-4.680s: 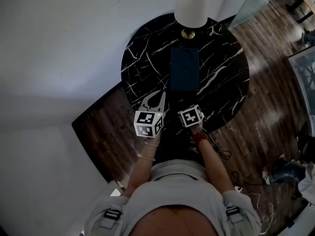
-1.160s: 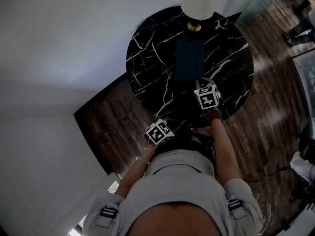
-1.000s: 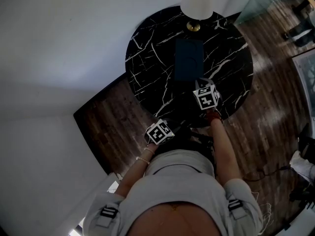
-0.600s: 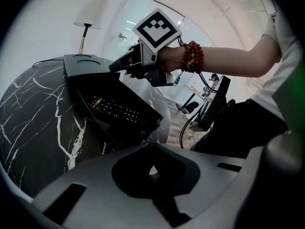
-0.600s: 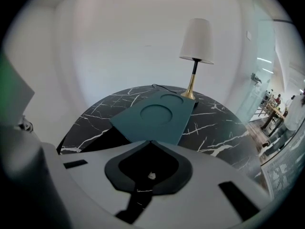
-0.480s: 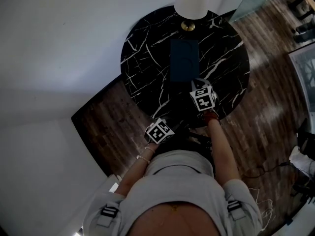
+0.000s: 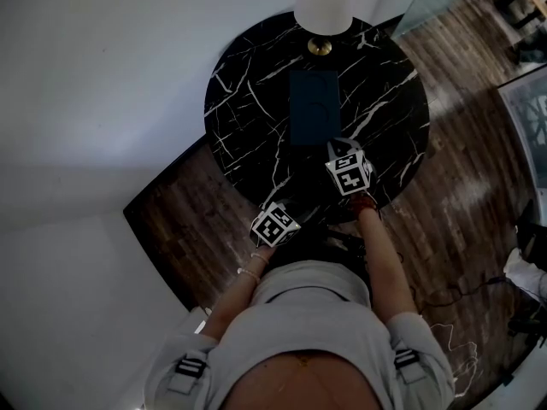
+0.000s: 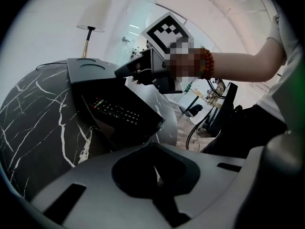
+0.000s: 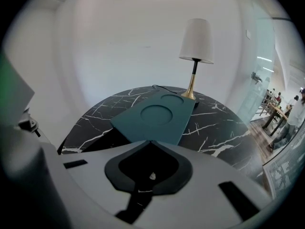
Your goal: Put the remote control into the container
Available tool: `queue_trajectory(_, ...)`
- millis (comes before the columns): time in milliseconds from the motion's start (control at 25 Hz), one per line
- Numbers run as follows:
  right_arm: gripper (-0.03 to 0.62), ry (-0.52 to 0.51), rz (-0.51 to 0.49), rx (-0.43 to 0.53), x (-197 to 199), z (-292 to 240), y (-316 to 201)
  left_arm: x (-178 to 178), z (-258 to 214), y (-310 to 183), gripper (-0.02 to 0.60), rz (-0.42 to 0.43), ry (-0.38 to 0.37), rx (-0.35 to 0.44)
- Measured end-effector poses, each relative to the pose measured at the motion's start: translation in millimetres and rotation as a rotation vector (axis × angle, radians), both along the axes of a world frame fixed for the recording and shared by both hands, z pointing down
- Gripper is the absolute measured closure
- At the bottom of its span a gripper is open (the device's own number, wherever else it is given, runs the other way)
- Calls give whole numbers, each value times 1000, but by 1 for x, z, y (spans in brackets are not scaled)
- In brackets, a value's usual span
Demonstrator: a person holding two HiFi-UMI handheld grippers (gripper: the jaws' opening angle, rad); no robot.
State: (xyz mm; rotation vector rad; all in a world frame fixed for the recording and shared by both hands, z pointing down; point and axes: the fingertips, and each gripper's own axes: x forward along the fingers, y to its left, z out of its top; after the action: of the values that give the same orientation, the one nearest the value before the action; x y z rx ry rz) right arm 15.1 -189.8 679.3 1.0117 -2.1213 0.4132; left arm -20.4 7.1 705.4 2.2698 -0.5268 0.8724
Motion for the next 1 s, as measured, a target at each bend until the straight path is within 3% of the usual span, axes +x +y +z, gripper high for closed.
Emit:
queue_trajectory(400, 582, 0, -10, 10, 0, 0, -1, 7, -6, -22, 580, 12, 11, 35)
queue_trajectory(760, 582, -12, -11, 5, 0, -1, -1, 24, -4, -9, 580, 131, 17, -4)
queue_trajectory(1000, 582, -18, -5, 15, 0, -1, -2, 25, 9, 3, 580, 155, 3, -38)
